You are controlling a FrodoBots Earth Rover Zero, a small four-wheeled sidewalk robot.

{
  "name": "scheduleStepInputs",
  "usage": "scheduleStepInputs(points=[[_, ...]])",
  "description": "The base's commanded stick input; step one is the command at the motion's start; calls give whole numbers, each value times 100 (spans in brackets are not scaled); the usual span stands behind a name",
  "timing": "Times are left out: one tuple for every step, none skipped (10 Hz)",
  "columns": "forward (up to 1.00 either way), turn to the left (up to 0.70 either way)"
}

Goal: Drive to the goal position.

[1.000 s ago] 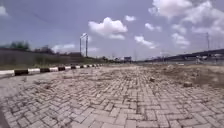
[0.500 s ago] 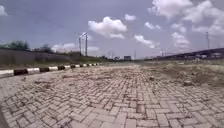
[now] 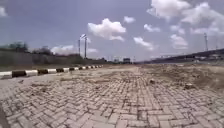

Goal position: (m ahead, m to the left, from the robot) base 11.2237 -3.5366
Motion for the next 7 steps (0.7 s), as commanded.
scheduleStepInputs(points=[[100, 0], [100, 0], [100, 0], [100, 0], [100, 0], [100, 0], [100, 0]])
